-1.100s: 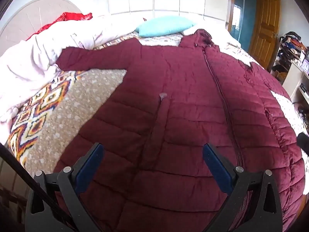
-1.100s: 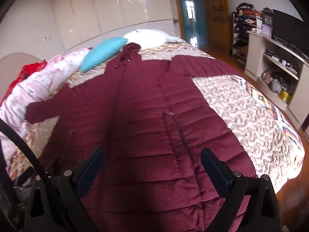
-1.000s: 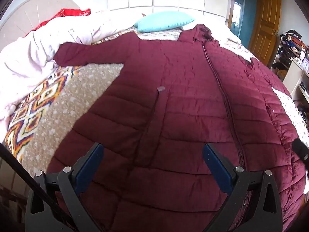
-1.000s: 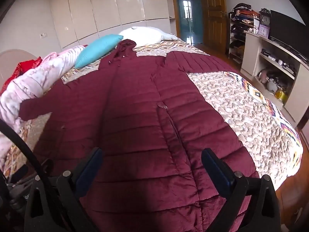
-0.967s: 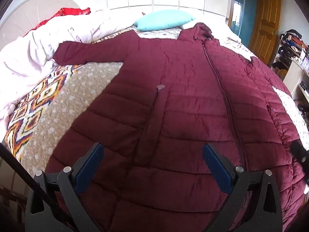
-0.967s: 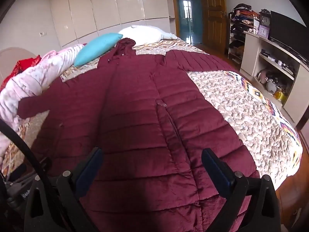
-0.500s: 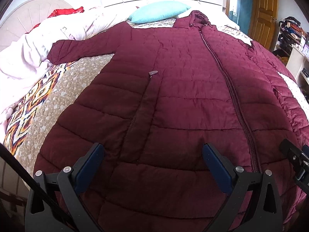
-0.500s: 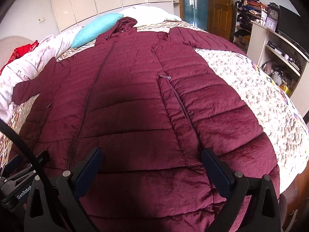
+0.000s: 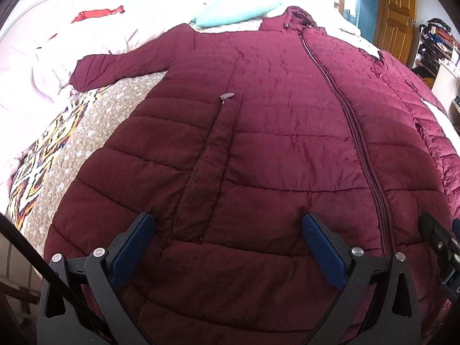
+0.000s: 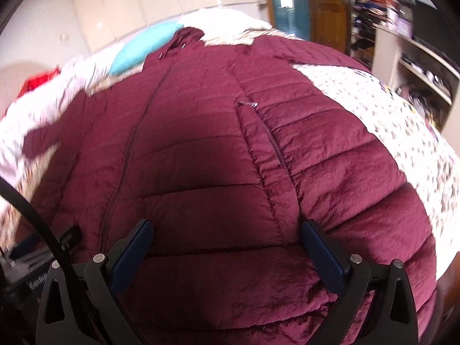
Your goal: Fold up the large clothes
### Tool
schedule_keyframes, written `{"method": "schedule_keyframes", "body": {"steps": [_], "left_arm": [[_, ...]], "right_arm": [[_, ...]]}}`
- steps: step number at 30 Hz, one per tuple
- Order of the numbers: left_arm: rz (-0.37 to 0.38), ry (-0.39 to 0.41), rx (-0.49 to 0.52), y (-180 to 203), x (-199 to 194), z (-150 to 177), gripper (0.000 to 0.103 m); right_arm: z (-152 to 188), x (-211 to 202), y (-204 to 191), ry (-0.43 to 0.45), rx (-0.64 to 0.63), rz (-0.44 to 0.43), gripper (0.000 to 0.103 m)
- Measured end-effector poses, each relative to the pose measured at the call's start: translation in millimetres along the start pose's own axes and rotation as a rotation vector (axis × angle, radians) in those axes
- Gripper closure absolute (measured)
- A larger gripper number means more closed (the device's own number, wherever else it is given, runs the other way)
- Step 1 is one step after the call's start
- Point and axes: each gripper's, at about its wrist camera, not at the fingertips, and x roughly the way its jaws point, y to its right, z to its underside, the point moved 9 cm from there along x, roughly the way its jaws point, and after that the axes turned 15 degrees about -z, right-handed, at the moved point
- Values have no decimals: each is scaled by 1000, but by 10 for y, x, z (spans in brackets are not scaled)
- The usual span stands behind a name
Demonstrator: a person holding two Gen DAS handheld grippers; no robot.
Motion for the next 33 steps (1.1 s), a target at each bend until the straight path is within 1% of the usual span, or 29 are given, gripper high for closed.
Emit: {"method": "schedule_keyframes", "body": {"steps": [1,2,3,4,5,7,9,12,15,17,20,25,28,33], "left_arm": [[-5,9,-8,-5,-2,-1,0],[-12,13,-10,-4,-4,-7,0],[-25,16,-6,-3,-8,-13,0],[-33,17,-2,1,-9,-20,0],[-42,16,3,3,-14,-27,0],[-48,3,1,-8,-30,-40,0],[-30,1,-10,-26,-66,-49,0],[-14,19,-20,-72,-177,-77,0],[21,53,-32,-90,-342,-135,0],[34,73,-37,-105,-446,-166,0],[45,93,-47,-122,-560,-206,0],[87,73,-48,-95,-657,-203,0],[96,75,-34,-59,-721,-182,0],[124,93,-18,-26,-815,-180,0]], "right_arm": [[7,3,-11,-12,-6,-3,0],[14,-9,-8,-6,-3,-10,0],[-14,21,31,17,-16,10,0],[-5,12,30,30,-19,11,0],[-13,15,12,33,-15,4,0],[-29,34,15,32,-36,20,0],[-31,17,13,27,-44,11,0],[-38,-47,0,31,-32,-11,0],[-83,-153,3,79,-15,-19,2],[-135,-253,10,130,-6,-15,2],[-214,-355,-3,170,-25,3,2],[-244,-439,-59,158,-22,-48,2],[-220,-469,-83,147,-35,-46,2],[-263,-501,-149,155,-71,-28,2]]}}
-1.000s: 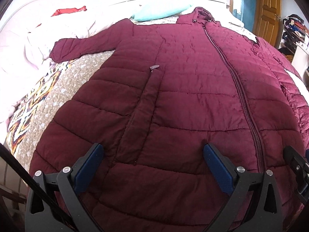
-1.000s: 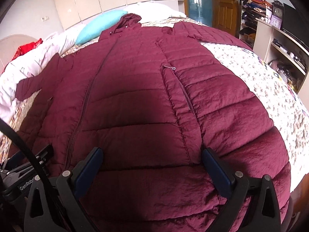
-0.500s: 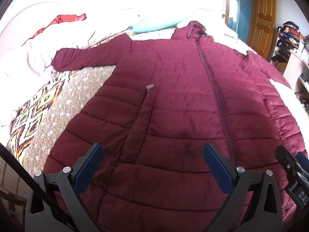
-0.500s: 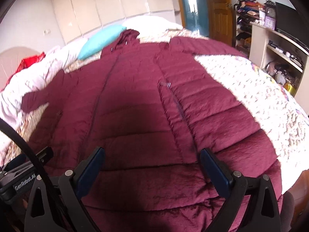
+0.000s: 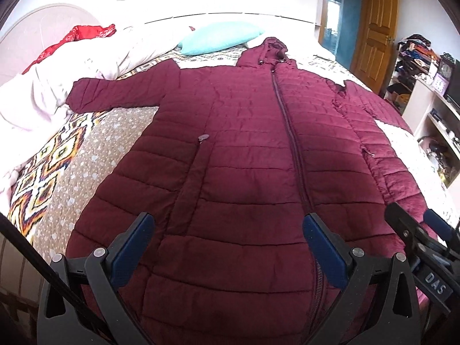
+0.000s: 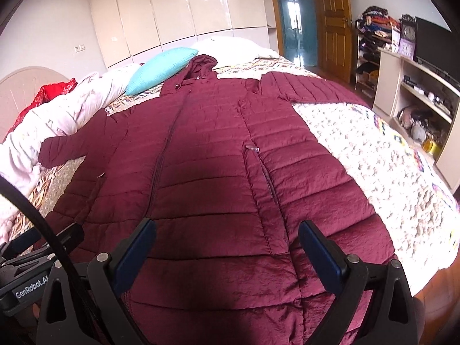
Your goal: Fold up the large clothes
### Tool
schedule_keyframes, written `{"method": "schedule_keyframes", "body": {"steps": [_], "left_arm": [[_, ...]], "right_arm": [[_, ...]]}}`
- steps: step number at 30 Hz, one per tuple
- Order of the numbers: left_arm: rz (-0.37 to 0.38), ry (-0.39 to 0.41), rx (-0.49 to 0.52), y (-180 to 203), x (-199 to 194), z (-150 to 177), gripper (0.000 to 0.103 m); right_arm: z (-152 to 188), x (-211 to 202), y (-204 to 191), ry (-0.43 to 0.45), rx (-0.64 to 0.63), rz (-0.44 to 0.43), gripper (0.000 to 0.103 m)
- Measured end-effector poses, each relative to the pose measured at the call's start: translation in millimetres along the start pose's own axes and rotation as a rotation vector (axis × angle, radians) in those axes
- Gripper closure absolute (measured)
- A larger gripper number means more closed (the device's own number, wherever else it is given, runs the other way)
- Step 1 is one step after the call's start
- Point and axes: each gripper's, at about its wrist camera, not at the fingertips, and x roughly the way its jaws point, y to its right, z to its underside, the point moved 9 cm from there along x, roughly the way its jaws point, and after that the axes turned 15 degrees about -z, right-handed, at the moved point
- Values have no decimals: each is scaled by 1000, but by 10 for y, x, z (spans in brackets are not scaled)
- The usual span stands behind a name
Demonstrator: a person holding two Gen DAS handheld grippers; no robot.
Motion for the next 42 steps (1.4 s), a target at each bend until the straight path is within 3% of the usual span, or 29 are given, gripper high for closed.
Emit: {"method": "schedule_keyframes", "body": {"steps": [15,26,42], "left_arm": [[-28,84,-24,-234,-282,-220,0],[-58,101,-29,-325,-300,-252,0],[-112,140,-10,-470,-330,-402,0]], "right_arm": [[-549,-184,-186,26,-142,37,2],[-497,-206,-253,34,-218,157,2],[-519,-201,-191,24,-220,162,2]]}}
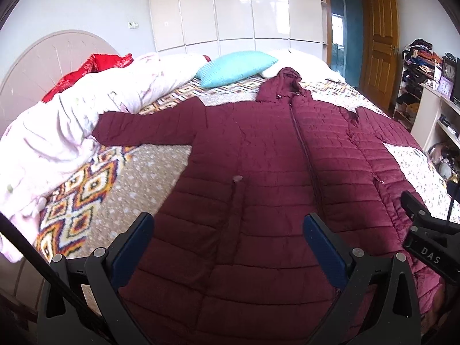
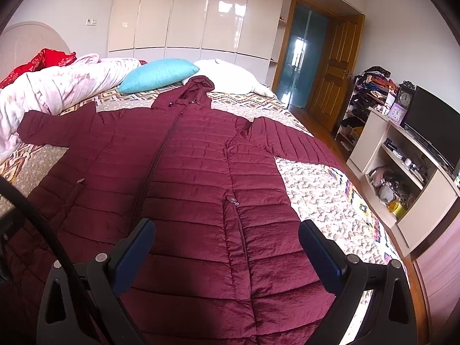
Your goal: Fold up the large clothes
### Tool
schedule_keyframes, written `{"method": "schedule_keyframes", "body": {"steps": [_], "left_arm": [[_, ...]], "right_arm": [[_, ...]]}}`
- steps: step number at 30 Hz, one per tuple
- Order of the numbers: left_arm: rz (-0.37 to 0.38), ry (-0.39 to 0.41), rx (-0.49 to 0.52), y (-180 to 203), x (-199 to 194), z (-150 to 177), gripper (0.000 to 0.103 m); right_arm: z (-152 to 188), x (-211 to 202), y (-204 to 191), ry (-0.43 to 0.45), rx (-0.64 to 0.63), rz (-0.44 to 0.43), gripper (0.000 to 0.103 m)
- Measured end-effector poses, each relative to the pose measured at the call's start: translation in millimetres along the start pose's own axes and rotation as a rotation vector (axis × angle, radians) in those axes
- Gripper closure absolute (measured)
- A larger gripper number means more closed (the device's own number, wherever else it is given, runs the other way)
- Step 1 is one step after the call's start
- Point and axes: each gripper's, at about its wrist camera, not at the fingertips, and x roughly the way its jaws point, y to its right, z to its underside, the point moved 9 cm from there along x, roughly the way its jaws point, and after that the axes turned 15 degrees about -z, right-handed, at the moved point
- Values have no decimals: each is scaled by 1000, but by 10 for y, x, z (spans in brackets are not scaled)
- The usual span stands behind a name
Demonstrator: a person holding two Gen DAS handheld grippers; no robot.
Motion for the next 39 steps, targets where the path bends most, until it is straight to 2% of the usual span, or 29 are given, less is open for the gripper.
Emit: {"method": "schedule_keyframes", "body": {"steps": [9,16,21,28,33,35,37,39], "left_arm": [[-105,48,-17,-441,72,-270,0],[-175,86,-5,-844,227,-667,0],[-228,97,-31,-1296,345,-981,0],[-249,87,-101,-1913,836,-1428,0],[-289,6,-160,-2257,1552,-1532,0],[-304,-66,-195,-2371,1873,-1463,0],[-292,-107,-219,-2371,2034,-1360,0],[-271,-112,-229,-2275,2083,-1296,0]], "right_arm": [[-59,29,17,-7,-6,6,2],[-165,72,-28,-16,-18,-11,2],[-319,68,-41,-4,-12,-34,2],[-424,209,-86,-16,7,-70,2],[-299,427,-129,-55,17,-88,2],[-216,542,-142,-82,10,-92,2],[-172,617,-109,-90,7,-90,2],[-155,682,10,-89,16,-85,2]]}}
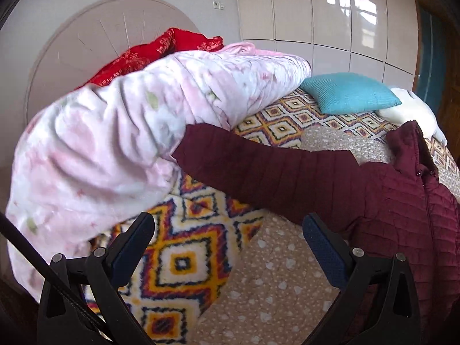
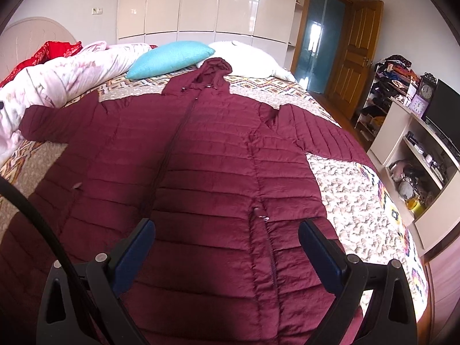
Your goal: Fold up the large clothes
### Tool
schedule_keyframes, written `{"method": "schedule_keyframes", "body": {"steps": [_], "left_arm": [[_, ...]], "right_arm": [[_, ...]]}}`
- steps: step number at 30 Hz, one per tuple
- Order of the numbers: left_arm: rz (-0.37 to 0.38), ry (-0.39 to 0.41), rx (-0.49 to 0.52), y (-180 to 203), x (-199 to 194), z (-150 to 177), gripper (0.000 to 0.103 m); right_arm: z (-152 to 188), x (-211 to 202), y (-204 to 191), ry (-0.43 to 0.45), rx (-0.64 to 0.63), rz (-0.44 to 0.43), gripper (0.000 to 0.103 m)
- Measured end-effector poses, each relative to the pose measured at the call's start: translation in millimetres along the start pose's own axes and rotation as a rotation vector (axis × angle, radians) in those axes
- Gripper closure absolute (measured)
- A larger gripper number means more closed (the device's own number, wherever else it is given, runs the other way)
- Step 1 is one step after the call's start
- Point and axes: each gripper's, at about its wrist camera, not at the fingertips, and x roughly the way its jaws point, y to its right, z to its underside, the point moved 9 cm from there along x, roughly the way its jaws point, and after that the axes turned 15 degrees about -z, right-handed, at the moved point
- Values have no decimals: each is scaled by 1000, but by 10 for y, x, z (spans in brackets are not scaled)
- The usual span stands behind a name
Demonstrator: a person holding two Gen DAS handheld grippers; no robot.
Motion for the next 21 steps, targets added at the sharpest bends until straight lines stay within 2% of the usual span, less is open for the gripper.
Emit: {"method": "schedule_keyframes", "body": {"steps": [3,6,11,12,14,15,17,21], "left_arm": [[38,-14,37,275,-31,176,0],[86,-15,91,672,-194,364,0],[208,-36,148,1235,-578,648,0],[234,-43,159,1336,-672,715,0],[283,-49,182,1520,-875,853,0],[299,-47,190,1580,-958,902,0],[322,-35,209,1669,-1096,982,0],[316,28,255,1767,-1307,1116,0]], "right_arm": [[-35,94,371,-25,70,18,2],[-110,156,905,-31,204,21,2],[-318,301,1924,28,424,-22,2],[-343,352,2076,31,457,-33,4],[-397,546,2507,33,571,-88,15],[-413,628,2673,38,625,-115,17],[-448,803,3070,63,751,-163,18],[-439,1031,3688,122,937,-173,18]]}}
